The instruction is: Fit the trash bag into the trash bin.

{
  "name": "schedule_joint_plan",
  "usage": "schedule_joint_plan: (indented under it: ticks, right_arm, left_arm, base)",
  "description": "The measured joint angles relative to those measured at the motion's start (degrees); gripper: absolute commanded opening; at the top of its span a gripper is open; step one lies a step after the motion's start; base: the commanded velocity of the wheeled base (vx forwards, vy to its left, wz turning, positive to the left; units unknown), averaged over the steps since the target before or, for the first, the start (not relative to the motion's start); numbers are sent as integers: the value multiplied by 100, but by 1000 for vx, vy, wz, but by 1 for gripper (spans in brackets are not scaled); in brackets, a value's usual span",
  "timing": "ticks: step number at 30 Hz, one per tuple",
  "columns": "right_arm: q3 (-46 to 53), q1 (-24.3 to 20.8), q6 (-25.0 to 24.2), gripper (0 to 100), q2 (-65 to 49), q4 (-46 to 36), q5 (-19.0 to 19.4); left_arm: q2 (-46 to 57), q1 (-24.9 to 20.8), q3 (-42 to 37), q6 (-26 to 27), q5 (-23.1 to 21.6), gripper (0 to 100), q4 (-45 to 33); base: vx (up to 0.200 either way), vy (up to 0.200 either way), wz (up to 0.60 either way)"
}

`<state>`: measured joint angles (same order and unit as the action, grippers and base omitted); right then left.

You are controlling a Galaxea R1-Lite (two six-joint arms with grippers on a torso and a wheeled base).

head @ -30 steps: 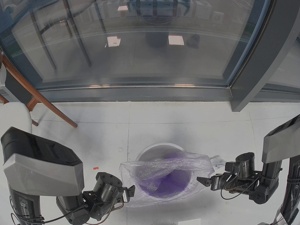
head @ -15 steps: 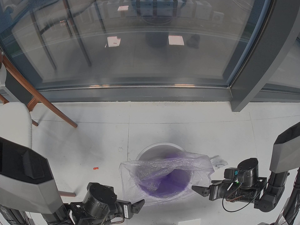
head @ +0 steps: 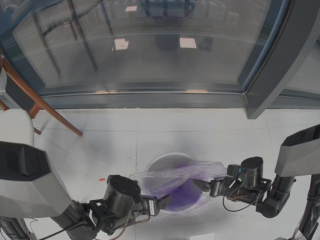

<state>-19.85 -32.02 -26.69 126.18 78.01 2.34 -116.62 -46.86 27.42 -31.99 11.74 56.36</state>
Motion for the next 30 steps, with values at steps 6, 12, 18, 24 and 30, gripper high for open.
schedule_joint_plan:
  ticks: [6,12,18,24,30]
  right_arm:
    - [-558,173,24,100,111,2,-35]
    - [-1220,419,24,0,236,46,-7]
    - [-1849,625,-5,0,529,57,4]
    - [-2267,667,-20,0,714,68,0]
    - [-2378,658,-27,0,780,71,0]
  left_arm:
    - [-414,463,963,76,-20,100,-450]
    - [-664,996,1390,222,-17,100,-594]
    - [-835,1509,1864,260,13,100,-602]
    - [-889,1665,2043,240,-24,100,-573]
    - [-880,1595,1681,266,-257,100,-553]
  base:
    - [0,0,0]
    - [0,0,0]
    - [0,0,0]
    - [0,0,0]
    - [0,0,0]
